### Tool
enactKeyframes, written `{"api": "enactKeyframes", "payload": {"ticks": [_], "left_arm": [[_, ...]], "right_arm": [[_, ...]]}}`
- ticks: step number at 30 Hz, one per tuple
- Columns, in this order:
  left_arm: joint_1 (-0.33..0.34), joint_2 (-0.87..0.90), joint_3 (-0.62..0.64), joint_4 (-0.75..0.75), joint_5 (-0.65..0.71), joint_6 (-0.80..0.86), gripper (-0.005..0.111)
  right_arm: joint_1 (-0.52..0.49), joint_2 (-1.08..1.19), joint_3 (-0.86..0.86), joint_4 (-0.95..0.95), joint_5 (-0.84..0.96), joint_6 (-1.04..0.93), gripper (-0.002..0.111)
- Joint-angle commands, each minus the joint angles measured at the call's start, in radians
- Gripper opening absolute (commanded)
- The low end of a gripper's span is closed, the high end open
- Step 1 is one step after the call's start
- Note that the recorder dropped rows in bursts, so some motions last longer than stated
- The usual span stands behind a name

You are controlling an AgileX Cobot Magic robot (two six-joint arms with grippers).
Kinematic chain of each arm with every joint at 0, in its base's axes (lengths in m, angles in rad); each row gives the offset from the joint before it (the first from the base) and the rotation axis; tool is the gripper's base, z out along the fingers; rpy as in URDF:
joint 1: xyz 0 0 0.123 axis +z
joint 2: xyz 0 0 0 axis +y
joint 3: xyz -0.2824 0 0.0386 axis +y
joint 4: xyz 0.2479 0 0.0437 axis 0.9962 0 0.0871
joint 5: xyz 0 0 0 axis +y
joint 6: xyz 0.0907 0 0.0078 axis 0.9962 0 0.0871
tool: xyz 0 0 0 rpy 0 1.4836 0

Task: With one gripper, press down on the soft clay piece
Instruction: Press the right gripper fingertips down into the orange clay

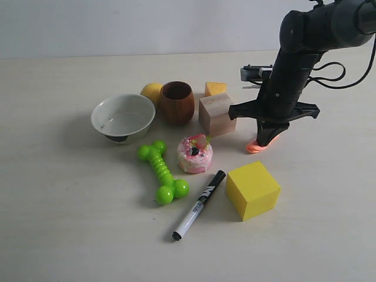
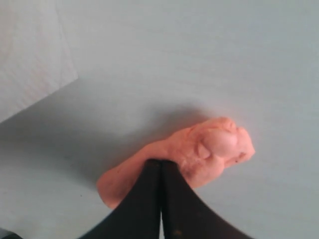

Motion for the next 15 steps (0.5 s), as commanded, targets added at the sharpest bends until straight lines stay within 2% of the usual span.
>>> {"api": "enactKeyframes", "payload": {"ticks": [1,15], "left_arm": [[0.002,-0.006,-0.004,-0.002,-0.009,-0.001,0.000],[0.002,-0.006,-0.004,-0.002,-0.009,-0.001,0.000]], "right_arm": [[0.000,0.144,0.057,-0.061,-0.047,0.002,0.000],[0.000,0.153,0.057,-0.059,-0.061,0.002,0.000]]}}
